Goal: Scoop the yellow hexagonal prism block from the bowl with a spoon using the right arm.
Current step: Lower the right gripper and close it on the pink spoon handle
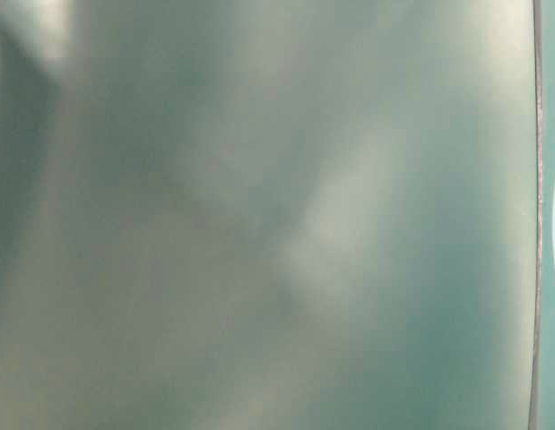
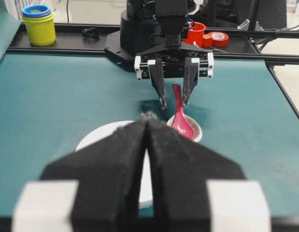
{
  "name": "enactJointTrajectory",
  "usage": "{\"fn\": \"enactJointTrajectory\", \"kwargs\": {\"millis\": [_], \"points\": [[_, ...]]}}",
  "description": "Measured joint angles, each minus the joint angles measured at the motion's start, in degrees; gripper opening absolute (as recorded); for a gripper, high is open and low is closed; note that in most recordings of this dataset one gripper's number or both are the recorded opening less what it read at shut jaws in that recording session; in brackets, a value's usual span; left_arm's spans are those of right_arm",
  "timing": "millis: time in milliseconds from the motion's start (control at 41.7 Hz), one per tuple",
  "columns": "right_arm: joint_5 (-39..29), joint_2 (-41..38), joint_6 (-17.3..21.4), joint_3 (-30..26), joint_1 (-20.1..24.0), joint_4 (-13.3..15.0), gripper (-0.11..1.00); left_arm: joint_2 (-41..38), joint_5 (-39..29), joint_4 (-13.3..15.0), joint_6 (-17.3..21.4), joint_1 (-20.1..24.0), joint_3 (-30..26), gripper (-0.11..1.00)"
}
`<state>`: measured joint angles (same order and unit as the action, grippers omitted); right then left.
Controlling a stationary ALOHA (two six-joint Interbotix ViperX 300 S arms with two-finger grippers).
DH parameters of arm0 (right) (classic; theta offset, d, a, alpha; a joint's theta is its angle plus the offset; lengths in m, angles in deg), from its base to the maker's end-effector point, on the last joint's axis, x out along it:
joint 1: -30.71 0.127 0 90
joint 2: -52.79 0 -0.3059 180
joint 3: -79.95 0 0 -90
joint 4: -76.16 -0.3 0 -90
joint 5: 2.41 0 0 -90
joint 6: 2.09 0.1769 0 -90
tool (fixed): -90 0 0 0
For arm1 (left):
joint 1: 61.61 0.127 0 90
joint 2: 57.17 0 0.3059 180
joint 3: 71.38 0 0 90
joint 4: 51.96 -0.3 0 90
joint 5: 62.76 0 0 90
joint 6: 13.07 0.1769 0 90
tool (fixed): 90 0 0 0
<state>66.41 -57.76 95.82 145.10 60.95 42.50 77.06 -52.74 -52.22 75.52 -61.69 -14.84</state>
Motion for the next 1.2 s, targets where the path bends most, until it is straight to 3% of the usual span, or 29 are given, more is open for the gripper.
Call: {"fn": "enactJointTrajectory", "kwargs": {"millis": [624, 1200], "points": [[-3.8, 0.0, 0.1, 0.8, 1.7, 0.0, 0.54, 0.1, -1.0, 0.0, 0.0, 0.0, -0.1, 0.00], [-4.5, 0.0, -2.7, 0.7, 1.7, 0.1, 0.54, 0.1, -1.4, -0.1, 0.0, 0.0, -0.1, 0.00]]}}
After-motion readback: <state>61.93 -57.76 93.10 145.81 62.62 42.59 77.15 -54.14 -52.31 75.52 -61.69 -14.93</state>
